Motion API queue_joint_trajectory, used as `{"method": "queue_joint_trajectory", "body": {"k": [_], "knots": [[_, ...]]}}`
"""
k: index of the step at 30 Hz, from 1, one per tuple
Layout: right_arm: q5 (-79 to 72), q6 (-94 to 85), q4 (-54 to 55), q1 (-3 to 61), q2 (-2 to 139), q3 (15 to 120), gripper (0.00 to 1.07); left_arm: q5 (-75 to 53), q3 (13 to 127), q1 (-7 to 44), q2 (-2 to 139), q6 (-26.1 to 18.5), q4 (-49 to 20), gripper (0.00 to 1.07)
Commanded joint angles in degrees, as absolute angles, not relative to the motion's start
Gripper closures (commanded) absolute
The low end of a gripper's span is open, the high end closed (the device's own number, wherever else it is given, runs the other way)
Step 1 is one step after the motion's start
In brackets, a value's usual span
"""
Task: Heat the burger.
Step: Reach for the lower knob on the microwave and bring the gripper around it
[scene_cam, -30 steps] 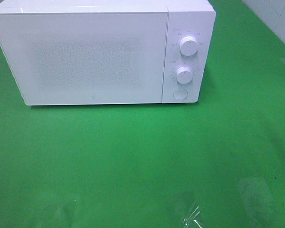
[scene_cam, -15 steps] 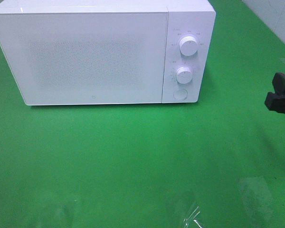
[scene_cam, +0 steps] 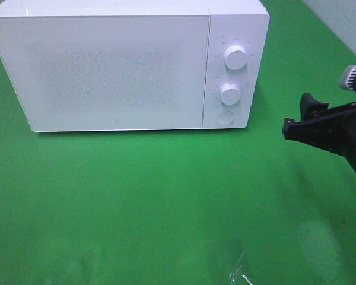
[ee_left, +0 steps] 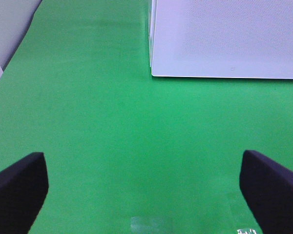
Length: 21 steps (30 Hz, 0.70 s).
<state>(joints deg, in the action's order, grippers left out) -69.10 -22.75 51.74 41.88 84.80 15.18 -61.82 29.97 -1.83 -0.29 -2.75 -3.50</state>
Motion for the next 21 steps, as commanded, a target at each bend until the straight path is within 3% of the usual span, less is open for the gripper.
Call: {"method": "queue_joint_trajectory", "body": {"k": [1,9,21], "knots": [[-70.4,-23.9,52.3,43.8,86.8,17.7,0.36,-61.2,29.8,-1.9,-1.6,-2.6,-3.3,0.07],[-70.5,-27.2,55.7,48.6,95.1,25.2,0.36,-61.2,29.8,-1.9,-1.6,-2.6,-3.3,0.07],[-70.0,-27.6,56.5,49.4,102.9,34.1,0.36,-61.2,29.8,-1.9,-1.6,-2.6,-3.3,0.07]]}}
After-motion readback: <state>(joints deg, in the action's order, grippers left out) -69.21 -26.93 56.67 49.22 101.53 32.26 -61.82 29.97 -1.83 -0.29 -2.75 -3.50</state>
